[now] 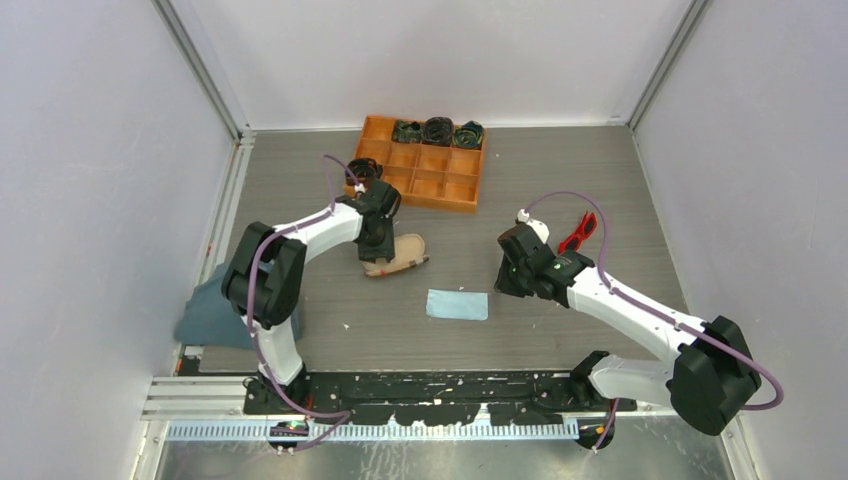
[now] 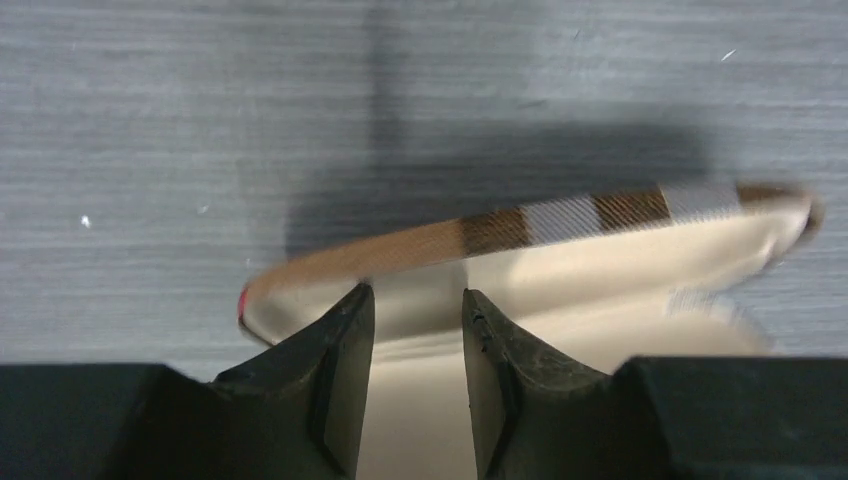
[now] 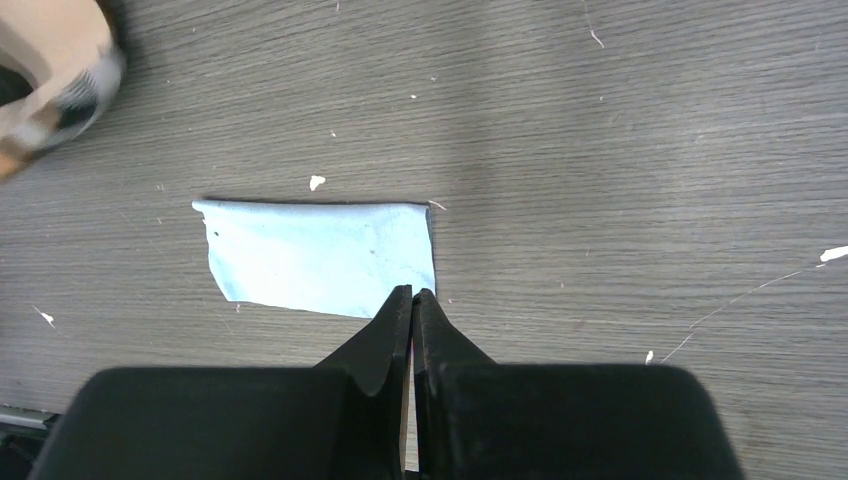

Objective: Organize the sunglasses
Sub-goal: Adjust the sunglasses case at the center of the board.

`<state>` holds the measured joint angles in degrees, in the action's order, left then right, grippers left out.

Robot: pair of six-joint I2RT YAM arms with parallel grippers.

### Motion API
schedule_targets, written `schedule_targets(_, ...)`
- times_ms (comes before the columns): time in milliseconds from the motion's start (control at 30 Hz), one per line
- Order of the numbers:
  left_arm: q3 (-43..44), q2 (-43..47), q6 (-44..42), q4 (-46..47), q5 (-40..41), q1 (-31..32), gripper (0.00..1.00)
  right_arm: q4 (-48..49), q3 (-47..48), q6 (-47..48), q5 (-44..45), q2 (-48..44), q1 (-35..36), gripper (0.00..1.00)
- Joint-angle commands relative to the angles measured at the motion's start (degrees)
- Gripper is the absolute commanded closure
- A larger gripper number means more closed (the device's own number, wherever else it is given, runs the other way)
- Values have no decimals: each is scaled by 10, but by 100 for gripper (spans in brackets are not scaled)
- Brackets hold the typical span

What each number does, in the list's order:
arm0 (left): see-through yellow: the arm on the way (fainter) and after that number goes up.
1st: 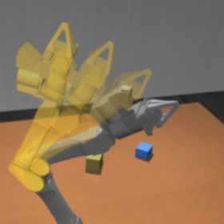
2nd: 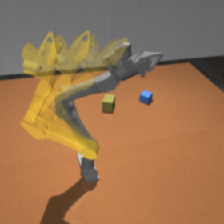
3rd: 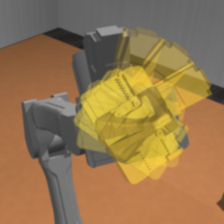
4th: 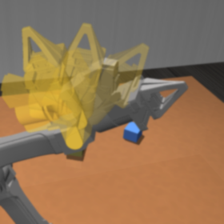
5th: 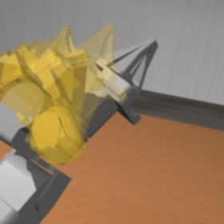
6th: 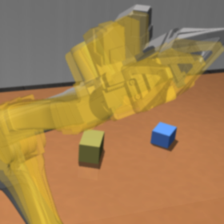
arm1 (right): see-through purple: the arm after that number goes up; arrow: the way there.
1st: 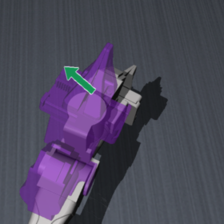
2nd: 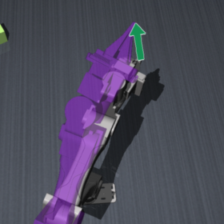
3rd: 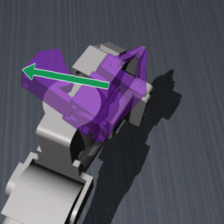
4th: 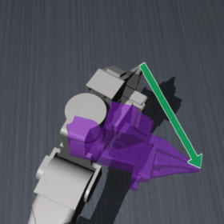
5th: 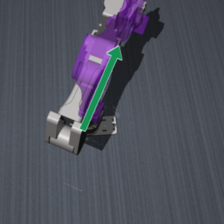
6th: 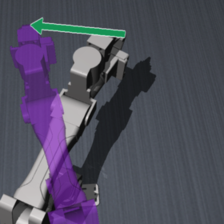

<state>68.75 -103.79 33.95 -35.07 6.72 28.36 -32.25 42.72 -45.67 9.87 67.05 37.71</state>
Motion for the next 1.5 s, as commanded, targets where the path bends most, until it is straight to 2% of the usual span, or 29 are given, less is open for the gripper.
schedule_targets(0,4,-24,-1,35,-19,-4,60,-2,10,-7,12,-12,-3,92)
schedule_targets(167,8,-38,1,34,-37,-4,61,-6,10,-6,14,-13,-2,92)
schedule_targets(367,10,2,-6,25,-46,-4,61,-2,11,-6,10,-9,-2,92)
schedule_targets(600,5,118,-12,13,-79,-2,60,2,15,-6,8,-2,-2,92)
schedule_targets(900,-77,248,11,5,-101,-2,56,19,12,-6,-1,16,-2,92)
schedule_targets(1100,-132,238,42,50,-151,-2,59,26,17,-3,-6,31,-2,93)
schedule_targets(1233,-162,222,53,89,-152,-2,60,23,18,-3,-5,26,-2,92)
schedule_targets(1467,-191,202,47,96,-155,-1,62,18,11,-5,-1,15,-2,92)
